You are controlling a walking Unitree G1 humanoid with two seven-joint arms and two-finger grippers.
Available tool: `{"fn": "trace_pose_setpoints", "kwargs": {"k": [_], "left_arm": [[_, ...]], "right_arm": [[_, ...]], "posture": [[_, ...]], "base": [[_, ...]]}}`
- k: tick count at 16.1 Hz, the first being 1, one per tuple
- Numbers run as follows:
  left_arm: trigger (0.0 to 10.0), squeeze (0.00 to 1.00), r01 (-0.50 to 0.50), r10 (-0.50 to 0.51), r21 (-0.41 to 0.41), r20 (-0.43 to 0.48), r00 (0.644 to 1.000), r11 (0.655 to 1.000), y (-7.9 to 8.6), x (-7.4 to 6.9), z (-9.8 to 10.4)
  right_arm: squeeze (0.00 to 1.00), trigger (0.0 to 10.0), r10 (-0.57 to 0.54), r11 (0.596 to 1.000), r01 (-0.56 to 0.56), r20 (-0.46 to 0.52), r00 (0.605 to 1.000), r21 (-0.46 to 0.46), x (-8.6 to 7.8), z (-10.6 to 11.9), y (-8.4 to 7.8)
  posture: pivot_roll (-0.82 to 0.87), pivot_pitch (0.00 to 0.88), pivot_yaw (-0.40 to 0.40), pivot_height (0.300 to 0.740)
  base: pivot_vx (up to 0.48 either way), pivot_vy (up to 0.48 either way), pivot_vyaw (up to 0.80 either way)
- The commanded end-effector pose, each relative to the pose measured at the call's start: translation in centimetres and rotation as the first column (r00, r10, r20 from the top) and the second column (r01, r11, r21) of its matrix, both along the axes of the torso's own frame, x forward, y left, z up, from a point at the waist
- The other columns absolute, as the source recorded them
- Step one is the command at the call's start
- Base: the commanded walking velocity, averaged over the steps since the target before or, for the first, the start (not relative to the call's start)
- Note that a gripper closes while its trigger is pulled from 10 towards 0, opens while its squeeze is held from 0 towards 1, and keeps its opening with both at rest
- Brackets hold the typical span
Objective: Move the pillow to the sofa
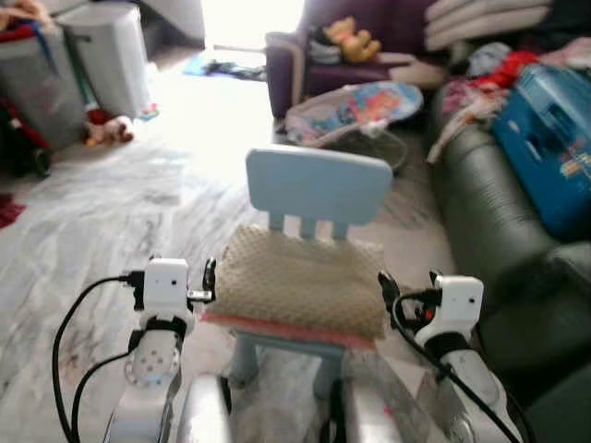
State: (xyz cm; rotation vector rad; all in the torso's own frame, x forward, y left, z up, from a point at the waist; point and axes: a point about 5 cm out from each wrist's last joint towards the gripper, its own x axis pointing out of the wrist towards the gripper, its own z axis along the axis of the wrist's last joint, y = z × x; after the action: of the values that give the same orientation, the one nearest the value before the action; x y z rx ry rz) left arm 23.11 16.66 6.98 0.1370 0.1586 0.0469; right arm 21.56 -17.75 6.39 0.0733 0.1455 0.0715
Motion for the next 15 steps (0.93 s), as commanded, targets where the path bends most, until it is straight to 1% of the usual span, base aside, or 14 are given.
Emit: {"fn": "trace_pose_setpoints", "kwargs": {"k": [1, 6, 7, 10, 12, 15], "left_arm": [[10.0, 0.0, -0.005, 0.005, 0.011, 0.018, 1.0, 1.0, -0.02, 0.22, 0.28], [10.0, 0.0, -0.022, 0.022, 0.023, 0.02, 1.0, 0.999, 0.02, 0.05, 0.18], [10.0, 0.0, -0.03, 0.029, 0.036, 0.02, 0.999, 0.999, 0.2, 0.15, 0.19], [10.0, 0.0, -0.046, 0.045, 0.033, 0.013, 0.999, 0.998, 0.42, 0.27, 0.11], [10.0, 0.0, -0.022, 0.022, 0.023, 0.008, 1.0, 0.999, 0.13, 0.12, -0.12], [10.0, 0.0, -0.026, 0.026, 0.018, 0.008, 1.0, 0.999, 0.25, 0.29, -0.06]], "right_arm": [[0.0, 10.0, -0.01, 1.0, 0.01, 0.006, 1.0, -0.002, 0.04, 0.11, -0.28], [0.0, 10.0, 0.002, 1.0, -0.002, 0.0, 1.0, 0.0, -0.07, -0.12, -0.26], [0.0, 10.0, 0.002, 1.0, -0.002, -0.003, 1.0, 0.002, -0.05, -0.22, -0.24], [0.0, 10.0, 0.006, 1.0, -0.006, -0.006, 1.0, 0.005, -0.12, -0.27, -0.23], [0.0, 10.0, 0.009, 1.0, -0.009, -0.008, 1.0, 0.007, -0.19, -0.33, -0.24], [0.0, 10.0, 0.009, 1.0, -0.009, -0.008, 1.0, 0.008, -0.12, -0.33, -0.22]], "posture": [[-0.02, 0.0, -0.032, 0.626], [-0.01, 0.0, -0.036, 0.626], [-0.01, 0.0, -0.036, 0.626], [-0.02, 0.0, -0.037, 0.626], [-0.02, 0.0, -0.037, 0.626], [-0.02, 0.0, -0.033, 0.626]], "base": [[0.0, 0.0, 0.0], [0.0, 0.0, 0.0], [0.0, 0.0, 0.0], [0.0, 0.0, 0.0], [0.0, 0.0, 0.0], [0.0, 0.0, 0.0]]}}
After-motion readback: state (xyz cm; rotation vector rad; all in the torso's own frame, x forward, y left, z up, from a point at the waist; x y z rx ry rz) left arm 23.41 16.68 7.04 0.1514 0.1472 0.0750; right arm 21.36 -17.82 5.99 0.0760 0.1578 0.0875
